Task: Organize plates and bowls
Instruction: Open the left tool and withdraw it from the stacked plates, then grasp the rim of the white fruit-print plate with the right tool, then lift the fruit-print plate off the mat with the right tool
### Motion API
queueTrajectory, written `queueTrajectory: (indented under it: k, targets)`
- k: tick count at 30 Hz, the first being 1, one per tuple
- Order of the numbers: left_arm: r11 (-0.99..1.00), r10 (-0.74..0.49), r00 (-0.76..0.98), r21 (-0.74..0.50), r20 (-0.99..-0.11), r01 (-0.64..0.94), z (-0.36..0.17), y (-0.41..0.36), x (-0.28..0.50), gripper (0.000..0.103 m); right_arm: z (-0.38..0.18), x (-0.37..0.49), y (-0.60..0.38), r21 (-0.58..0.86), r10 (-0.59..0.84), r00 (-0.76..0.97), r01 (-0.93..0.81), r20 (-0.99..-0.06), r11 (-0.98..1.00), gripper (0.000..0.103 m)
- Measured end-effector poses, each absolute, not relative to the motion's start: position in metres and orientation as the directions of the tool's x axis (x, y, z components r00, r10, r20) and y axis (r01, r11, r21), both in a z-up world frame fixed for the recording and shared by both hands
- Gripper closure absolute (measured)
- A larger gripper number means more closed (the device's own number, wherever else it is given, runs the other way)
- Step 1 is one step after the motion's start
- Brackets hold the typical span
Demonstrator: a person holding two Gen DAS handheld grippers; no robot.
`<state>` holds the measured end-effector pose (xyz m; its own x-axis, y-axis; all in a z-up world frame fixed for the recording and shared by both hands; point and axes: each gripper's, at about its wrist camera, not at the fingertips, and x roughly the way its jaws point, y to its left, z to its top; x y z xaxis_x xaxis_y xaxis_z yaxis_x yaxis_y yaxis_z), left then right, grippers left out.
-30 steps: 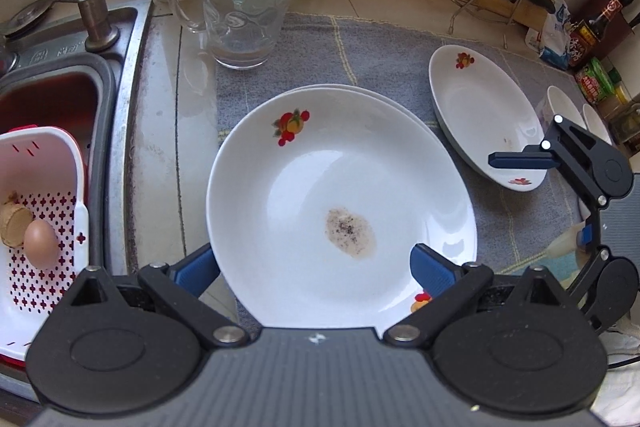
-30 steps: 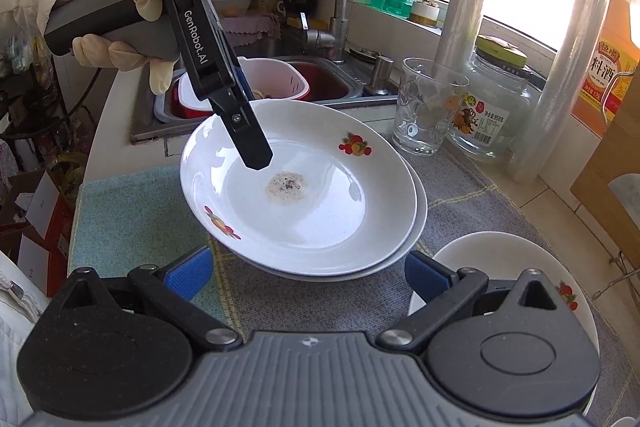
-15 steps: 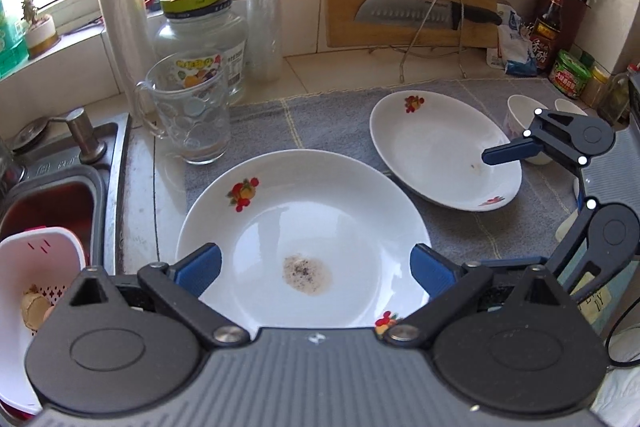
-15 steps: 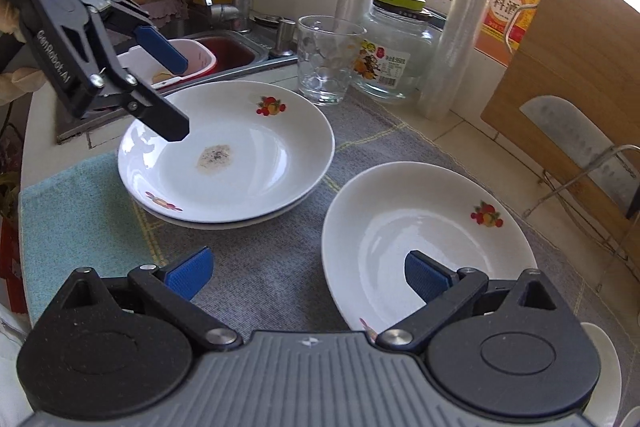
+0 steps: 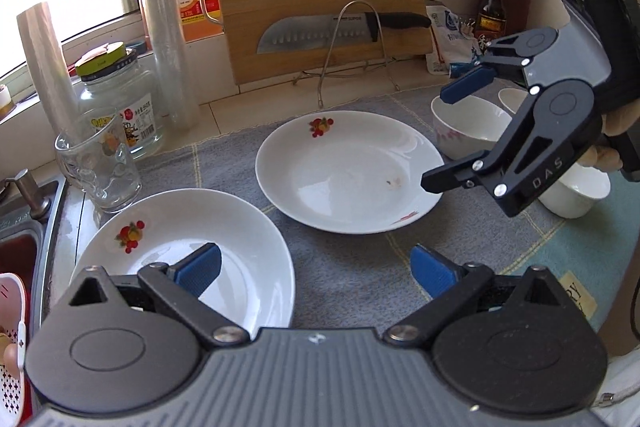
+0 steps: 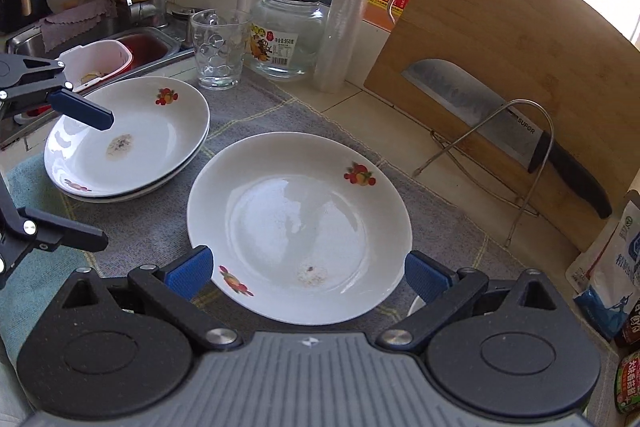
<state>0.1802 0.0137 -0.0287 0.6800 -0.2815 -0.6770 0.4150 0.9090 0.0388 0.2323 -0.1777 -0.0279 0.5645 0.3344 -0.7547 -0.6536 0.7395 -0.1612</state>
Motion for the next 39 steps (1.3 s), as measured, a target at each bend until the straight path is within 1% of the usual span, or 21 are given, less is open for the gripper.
queueTrajectory:
  k: [5, 12, 18, 22, 32, 34, 39]
  targets:
    - [0.931, -0.258, 0.701, 0.023, -0.665, 0.365, -0.033, -0.024, 0.176, 0.003, -0.025, 0.270, -0.196, -0.087, 0.394, 0.474, -0.719, -0.787, 0.690, 0.000]
    - [0.960, -0.171, 0.687, 0.038, -0.707, 0.278, -0.063, -0.061, 0.183, 0.003, -0.040, 0.313, -0.201, -0.054, 0.404, 0.351, -0.807, -0.845, 0.588, 0.000]
    - [0.975, -0.134, 0.662, 0.022, -0.738, 0.222, -0.088, -0.071, 0.189, 0.003, -0.057, 0.341, -0.191, -0.002, 0.413, 0.263, -0.845, -0.872, 0.535, 0.000]
    - [0.978, -0.128, 0.675, 0.020, -0.727, 0.207, -0.090, -0.073, 0.193, 0.001, -0.066, 0.358, -0.183, -0.002, 0.403, 0.242, -0.859, -0.883, 0.513, 0.000]
    - [0.986, -0.105, 0.687, 0.014, -0.719, 0.165, -0.092, -0.073, 0.201, 0.000, -0.091, 0.394, -0.174, 0.080, 0.393, 0.139, -0.867, -0.909, 0.491, 0.000]
    - [0.988, -0.100, 0.695, 0.014, -0.712, 0.157, -0.093, -0.073, 0.201, 0.000, -0.096, 0.398, -0.173, 0.084, 0.376, 0.128, -0.863, -0.918, 0.498, 0.000]
    - [0.990, -0.091, 0.704, 0.015, -0.704, 0.143, -0.093, -0.073, 0.201, 0.000, -0.098, 0.402, -0.170, 0.081, 0.387, 0.129, -0.873, -0.913, 0.481, 0.000]
